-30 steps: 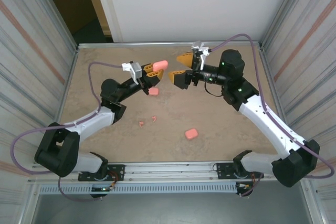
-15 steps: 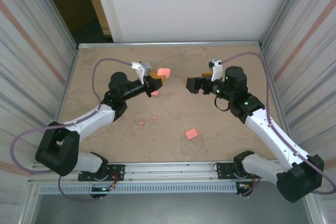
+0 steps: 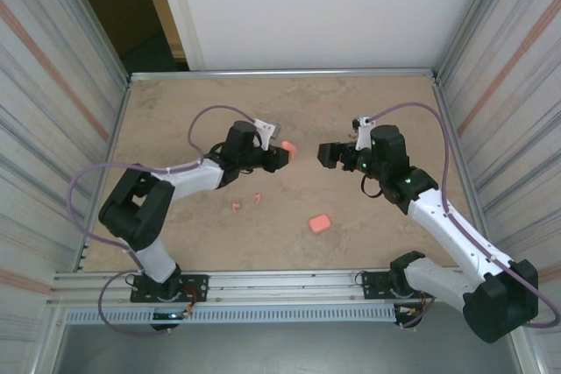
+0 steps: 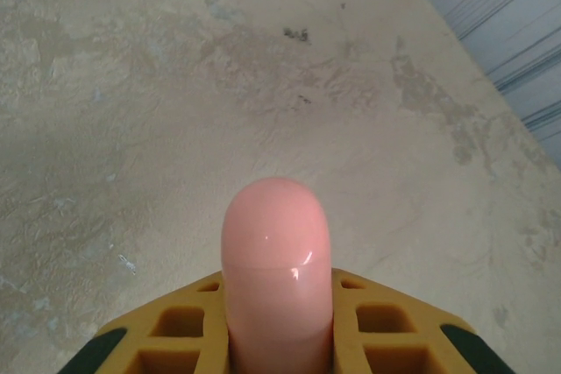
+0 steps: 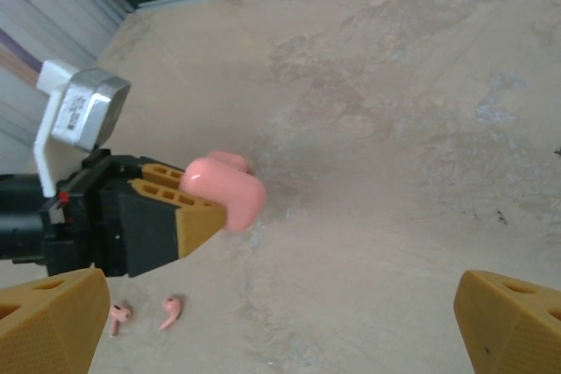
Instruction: Insert the wireless bluetooth earbuds into the charging case
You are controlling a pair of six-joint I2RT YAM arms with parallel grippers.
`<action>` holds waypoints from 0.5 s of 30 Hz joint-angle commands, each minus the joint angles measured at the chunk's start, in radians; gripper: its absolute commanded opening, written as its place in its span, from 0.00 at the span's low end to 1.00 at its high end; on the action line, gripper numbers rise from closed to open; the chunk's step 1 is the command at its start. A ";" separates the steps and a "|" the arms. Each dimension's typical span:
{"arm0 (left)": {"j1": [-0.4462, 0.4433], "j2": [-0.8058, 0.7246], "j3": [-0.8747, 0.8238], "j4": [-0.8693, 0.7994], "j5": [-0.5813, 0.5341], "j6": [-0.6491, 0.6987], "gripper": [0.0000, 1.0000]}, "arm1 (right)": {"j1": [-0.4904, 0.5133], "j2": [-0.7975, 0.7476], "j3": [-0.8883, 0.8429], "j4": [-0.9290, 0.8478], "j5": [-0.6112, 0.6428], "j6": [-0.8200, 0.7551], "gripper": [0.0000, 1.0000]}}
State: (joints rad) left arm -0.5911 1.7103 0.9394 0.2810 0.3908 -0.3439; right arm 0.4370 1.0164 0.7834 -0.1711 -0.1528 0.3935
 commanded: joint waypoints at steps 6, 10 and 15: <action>-0.017 0.167 0.160 -0.122 -0.053 -0.050 0.00 | -0.010 -0.022 -0.041 -0.007 0.043 0.017 0.99; -0.019 0.233 0.208 -0.127 -0.064 -0.065 0.00 | -0.013 -0.022 -0.049 -0.015 0.054 0.010 0.99; -0.019 0.282 0.242 -0.134 -0.063 -0.082 0.00 | -0.017 -0.022 -0.044 -0.045 0.056 -0.005 0.99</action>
State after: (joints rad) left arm -0.6044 1.9800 1.1439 0.1585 0.3393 -0.4015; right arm 0.4294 1.0126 0.7364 -0.1886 -0.1192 0.3923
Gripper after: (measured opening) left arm 0.222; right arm 0.994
